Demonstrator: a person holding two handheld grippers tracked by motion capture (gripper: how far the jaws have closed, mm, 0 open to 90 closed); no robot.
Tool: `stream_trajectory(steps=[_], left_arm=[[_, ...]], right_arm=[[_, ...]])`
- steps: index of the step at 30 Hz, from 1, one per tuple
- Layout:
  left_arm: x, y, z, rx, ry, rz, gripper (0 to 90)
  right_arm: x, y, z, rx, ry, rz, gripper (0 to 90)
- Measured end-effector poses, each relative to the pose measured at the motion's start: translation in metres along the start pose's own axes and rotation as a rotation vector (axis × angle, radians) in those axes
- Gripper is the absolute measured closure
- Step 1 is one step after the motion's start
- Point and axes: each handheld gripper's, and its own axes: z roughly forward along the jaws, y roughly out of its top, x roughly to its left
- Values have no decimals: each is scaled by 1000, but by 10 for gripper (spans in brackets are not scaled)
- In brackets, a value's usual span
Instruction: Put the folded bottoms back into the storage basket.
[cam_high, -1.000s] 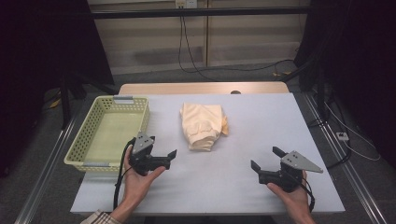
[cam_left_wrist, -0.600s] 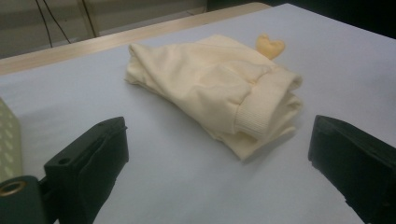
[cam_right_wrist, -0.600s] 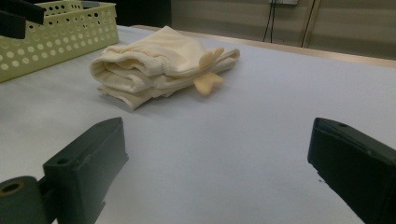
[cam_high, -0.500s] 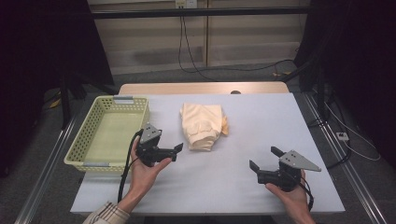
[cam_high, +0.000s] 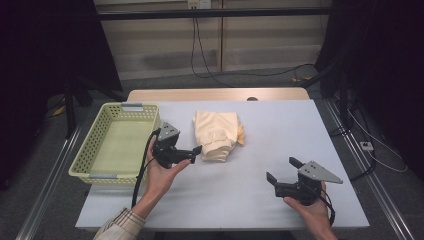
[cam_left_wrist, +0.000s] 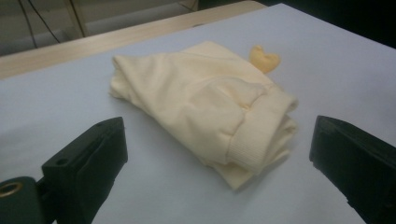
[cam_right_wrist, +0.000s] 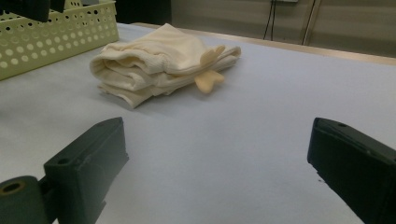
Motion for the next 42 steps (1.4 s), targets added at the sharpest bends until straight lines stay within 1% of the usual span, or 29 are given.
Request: stream_trajectory(steps=[2, 3, 6, 8, 9, 10, 11, 12, 13, 15, 17, 18, 19, 20, 21, 23, 25, 26, 27, 28, 29, 30, 34, 35, 36, 37, 39, 41, 42], left_arm=[[0, 3, 3, 3, 7, -5, 42], [0, 5, 3, 1, 12, 9, 46], [1, 8, 8, 9, 21, 18, 50], [4, 9, 11, 13, 24, 2, 51], [5, 9, 14, 7, 26, -11, 51], [6, 10, 15, 14, 33, -5, 52], [9, 11, 20, 22, 47, -9, 58], [9, 11, 20, 22, 47, -9, 58], [10, 12, 23, 19, 40, -30, 58], [12, 15, 28, 32, 18, -58, 58], [13, 19, 32, 47, 13, -42, 57], [15, 25, 39, 67, -2, -46, 64], [15, 25, 39, 67, -2, -46, 65], [17, 27, 42, 76, -3, -59, 65], [18, 29, 45, 74, -4, -61, 72], [20, 31, 50, 67, -2, -87, 74], [22, 34, 53, 71, -4, -97, 75], [22, 35, 55, 70, 4, -101, 76], [23, 37, 56, 61, 4, -115, 75], [28, 39, 58, 67, 1, -117, 87], [28, 39, 58, 67, 1, -117, 91], [30, 40, 60, 65, 5, -125, 91], [36, 42, 65, 80, 21, -140, 106], [37, 43, 67, 87, 23, -137, 106], [38, 43, 68, 96, 22, -133, 124], [40, 43, 70, 98, 21, -140, 124], [44, 43, 73, 101, 17, -159, 156], [47, 43, 79, 115, 23, -174, 160], [49, 42, 82, 132, 22, -181, 162]], right_arm=[[0, 0, 0, 0, 1, 0, 46], [0, 0, 0, 1, 2, 0, 46], [0, 0, 0, 0, 2, 1, 46], [0, 0, 0, -1, 1, 5, 47], [0, 0, 0, -1, 2, 5, 47], [-1, 0, 0, -1, 1, 4, 47], [-1, 0, 0, 0, 1, 5, 47], [-1, 0, 0, 1, 1, 5, 47], [-1, 0, 0, 1, 1, 5, 47], [-1, 0, 0, 0, 1, 5, 47], [-1, 0, 0, 1, 1, 4, 47], [0, 0, 0, 0, 3, 8, 47], [0, 0, 0, 0, 3, 8, 47], [0, 0, 0, 3, 3, 7, 47], [0, 0, 0, 4, 5, 7, 48], [0, -1, 0, 3, 4, 5, 48], [0, -1, 0, 4, 5, 7, 48], [-1, -1, 0, 4, 8, 9, 48], [-1, -1, 0, 5, 6, 10, 48], [-1, -1, 0, 6, 7, 11, 48], [-1, -1, 0, 6, 7, 11, 48], [-1, -1, 0, 7, 10, 10, 48], [0, -1, 1, 8, 8, 14, 48], [-1, -1, 1, 8, 8, 14, 48], [-1, -1, 1, 5, 10, 16, 48], [-1, -1, 1, 5, 10, 16, 48], [-1, -1, 0, 4, 9, 15, 48], [-1, -1, 1, 6, 7, 16, 48], [-1, -1, 1, 6, 6, 20, 48]])
